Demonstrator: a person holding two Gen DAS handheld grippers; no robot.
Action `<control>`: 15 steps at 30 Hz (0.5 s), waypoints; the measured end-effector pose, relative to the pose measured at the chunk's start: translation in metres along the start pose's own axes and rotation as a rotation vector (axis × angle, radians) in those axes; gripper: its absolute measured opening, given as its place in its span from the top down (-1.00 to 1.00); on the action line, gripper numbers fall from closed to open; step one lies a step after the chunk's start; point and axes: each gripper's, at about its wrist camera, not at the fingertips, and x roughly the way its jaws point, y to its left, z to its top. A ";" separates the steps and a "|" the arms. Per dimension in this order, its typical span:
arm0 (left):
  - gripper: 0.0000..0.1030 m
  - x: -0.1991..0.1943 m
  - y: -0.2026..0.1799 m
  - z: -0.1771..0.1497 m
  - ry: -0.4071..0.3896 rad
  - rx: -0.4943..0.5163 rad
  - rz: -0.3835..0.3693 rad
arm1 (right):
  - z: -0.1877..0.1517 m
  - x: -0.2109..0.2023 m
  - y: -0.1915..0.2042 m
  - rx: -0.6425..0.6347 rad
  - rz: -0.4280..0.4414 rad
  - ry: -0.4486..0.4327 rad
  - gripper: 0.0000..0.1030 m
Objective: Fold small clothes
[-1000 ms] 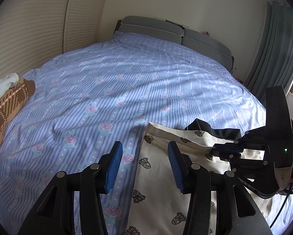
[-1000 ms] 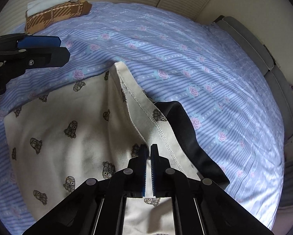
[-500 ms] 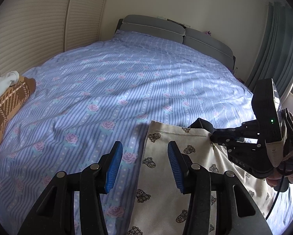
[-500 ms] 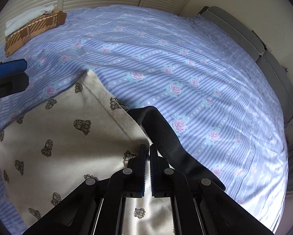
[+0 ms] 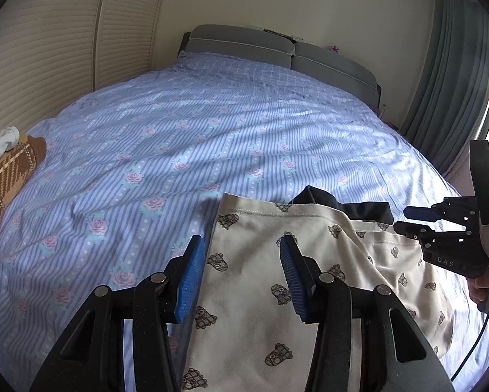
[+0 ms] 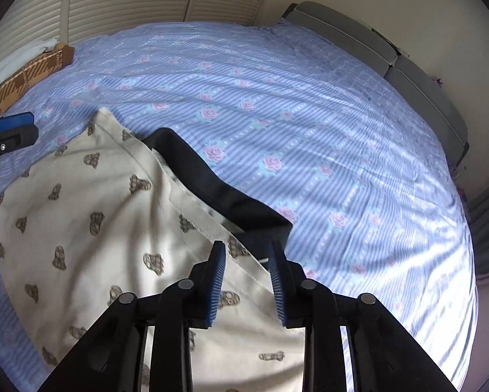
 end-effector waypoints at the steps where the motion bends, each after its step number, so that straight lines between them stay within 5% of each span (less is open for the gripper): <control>1: 0.08 0.001 -0.003 -0.001 0.002 0.007 0.000 | -0.003 0.001 -0.001 -0.012 0.009 0.007 0.45; 15: 0.08 0.010 -0.007 -0.006 0.020 0.023 0.003 | 0.005 0.019 0.022 -0.279 0.101 0.045 0.46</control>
